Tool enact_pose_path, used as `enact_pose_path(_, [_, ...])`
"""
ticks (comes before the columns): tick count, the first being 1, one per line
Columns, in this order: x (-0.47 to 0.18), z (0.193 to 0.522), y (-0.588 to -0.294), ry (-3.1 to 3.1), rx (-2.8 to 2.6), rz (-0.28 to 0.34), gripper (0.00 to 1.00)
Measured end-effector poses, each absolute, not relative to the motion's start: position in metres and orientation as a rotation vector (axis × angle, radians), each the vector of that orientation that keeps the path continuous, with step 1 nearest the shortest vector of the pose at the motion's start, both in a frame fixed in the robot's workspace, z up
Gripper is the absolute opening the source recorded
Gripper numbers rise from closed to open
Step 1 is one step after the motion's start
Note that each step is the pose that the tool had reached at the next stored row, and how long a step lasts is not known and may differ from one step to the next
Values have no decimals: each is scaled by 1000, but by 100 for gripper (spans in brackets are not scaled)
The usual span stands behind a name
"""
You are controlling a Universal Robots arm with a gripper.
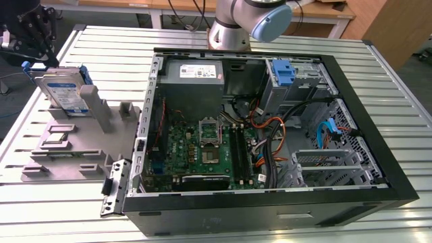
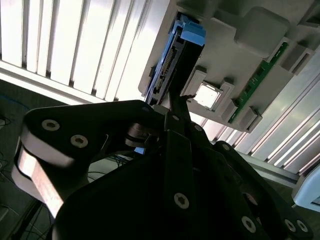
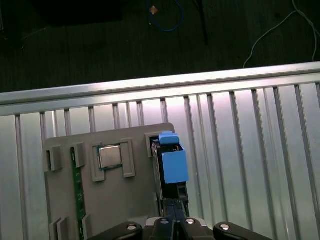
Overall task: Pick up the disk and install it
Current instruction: 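Pick up the disk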
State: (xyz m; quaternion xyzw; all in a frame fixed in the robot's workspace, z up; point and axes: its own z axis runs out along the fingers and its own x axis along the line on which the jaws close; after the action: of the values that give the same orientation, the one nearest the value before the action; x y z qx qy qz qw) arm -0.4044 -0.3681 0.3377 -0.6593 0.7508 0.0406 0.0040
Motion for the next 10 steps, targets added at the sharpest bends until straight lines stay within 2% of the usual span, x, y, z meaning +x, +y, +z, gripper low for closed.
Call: enact_pose_path(10, [-407, 337, -367, 2352, -2066, 127, 11])
